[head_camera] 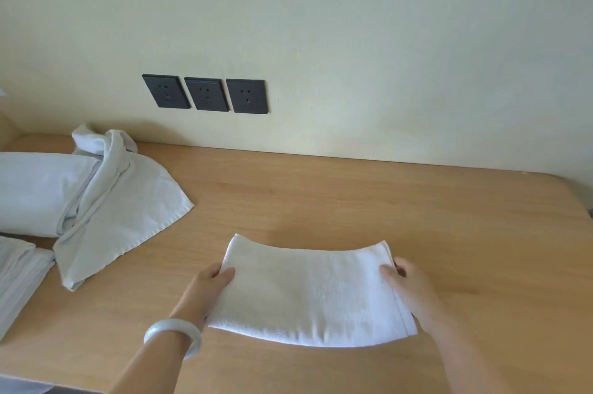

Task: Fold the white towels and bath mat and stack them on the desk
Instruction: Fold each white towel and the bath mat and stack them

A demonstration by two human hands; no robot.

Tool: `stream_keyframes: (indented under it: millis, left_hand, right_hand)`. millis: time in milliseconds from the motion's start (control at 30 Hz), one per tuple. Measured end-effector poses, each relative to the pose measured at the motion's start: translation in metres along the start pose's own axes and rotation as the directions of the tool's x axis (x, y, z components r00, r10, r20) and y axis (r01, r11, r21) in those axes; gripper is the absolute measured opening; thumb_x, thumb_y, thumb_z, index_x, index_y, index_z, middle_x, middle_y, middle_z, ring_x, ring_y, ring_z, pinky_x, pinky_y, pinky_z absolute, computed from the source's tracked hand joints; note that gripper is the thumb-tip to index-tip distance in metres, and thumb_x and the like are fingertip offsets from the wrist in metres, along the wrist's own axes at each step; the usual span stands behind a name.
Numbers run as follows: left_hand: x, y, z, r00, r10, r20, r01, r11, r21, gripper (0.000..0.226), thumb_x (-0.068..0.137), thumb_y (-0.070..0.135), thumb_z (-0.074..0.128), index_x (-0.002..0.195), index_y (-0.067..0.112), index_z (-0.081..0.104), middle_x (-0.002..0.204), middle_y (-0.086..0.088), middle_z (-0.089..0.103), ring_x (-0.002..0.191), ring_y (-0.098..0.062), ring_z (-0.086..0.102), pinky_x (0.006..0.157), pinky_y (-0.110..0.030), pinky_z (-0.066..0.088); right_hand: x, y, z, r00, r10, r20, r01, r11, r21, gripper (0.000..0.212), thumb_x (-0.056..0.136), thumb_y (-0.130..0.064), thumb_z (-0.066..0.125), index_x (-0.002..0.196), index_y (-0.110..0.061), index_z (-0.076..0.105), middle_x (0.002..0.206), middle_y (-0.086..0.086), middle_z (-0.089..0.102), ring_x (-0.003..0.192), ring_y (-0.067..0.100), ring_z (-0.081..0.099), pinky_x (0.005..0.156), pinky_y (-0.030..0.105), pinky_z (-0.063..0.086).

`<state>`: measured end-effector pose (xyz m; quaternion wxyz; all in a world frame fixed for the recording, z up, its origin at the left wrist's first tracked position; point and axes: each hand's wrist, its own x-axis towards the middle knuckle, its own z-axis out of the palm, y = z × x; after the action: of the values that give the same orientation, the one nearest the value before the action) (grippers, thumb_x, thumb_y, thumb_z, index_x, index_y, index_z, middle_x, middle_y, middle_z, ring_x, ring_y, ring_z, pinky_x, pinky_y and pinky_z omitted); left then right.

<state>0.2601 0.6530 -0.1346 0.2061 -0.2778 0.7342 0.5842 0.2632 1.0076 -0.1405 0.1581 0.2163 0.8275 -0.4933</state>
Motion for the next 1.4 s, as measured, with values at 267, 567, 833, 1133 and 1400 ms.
stream_keyframes:
  millis: [267,567,833,1133,1400]
  left_hand:
    - [-0.025,0.056,-0.055,0.955,0.230,-0.187,-0.241,0.970,-0.041,0.012,0.088,0.033,0.065,0.092,0.027,0.074,0.089,-0.003,0.075,0.085,-0.028,0.070,0.083,-0.044,0.054]
    - [-0.060,0.069,-0.189,0.871,0.294,-0.393,-0.346,0.936,-0.068,0.012,0.087,0.033,0.066,0.082,0.025,0.073,0.083,-0.005,0.074,0.082,-0.028,0.070,0.080,-0.043,0.055]
    - [-0.071,0.012,-0.354,0.840,0.263,-0.475,-0.322,0.946,-0.047,0.012,0.088,0.032,0.066,0.081,0.025,0.072,0.076,-0.001,0.074,0.072,-0.024,0.070,0.075,-0.040,0.057]
    - [-0.054,-0.016,-0.523,0.841,0.214,-0.497,-0.206,0.976,0.071,0.014,0.093,0.026,0.062,0.086,0.019,0.072,0.074,-0.001,0.073,0.065,-0.018,0.069,0.064,-0.030,0.056]
    - [-0.042,-0.027,-0.625,0.867,0.146,-0.477,-0.102,0.988,0.115,0.018,0.094,0.025,0.061,0.089,0.010,0.071,0.074,-0.002,0.071,0.064,-0.018,0.068,0.064,-0.032,0.056]
  right_hand:
    - [0.009,-0.088,0.015,0.952,-0.284,-0.115,0.281,0.959,-0.043,0.026,0.092,-0.030,0.056,0.077,-0.008,0.055,0.064,-0.001,0.047,0.059,0.015,0.042,0.056,0.031,0.028]
    - [-0.033,-0.218,0.095,0.875,-0.478,-0.076,0.477,0.878,-0.032,0.027,0.091,-0.028,0.059,0.076,-0.005,0.058,0.065,0.013,0.052,0.060,0.020,0.043,0.057,0.032,0.026]
    - [-0.092,-0.292,0.242,0.836,-0.549,-0.006,0.549,0.836,-0.015,0.022,0.090,-0.029,0.061,0.081,-0.009,0.063,0.079,0.017,0.063,0.076,0.037,0.058,0.062,0.034,0.033]
    - [-0.115,-0.334,0.407,0.843,-0.531,0.089,0.521,0.846,0.112,0.031,0.087,-0.036,0.063,0.072,-0.009,0.059,0.060,0.002,0.049,0.059,0.020,0.046,0.061,0.032,0.030]
    - [-0.126,-0.365,0.490,0.871,-0.451,0.195,0.405,0.884,0.235,0.014,0.089,-0.020,0.066,0.078,-0.012,0.070,0.070,0.009,0.069,0.079,0.028,0.062,0.066,0.032,0.038]
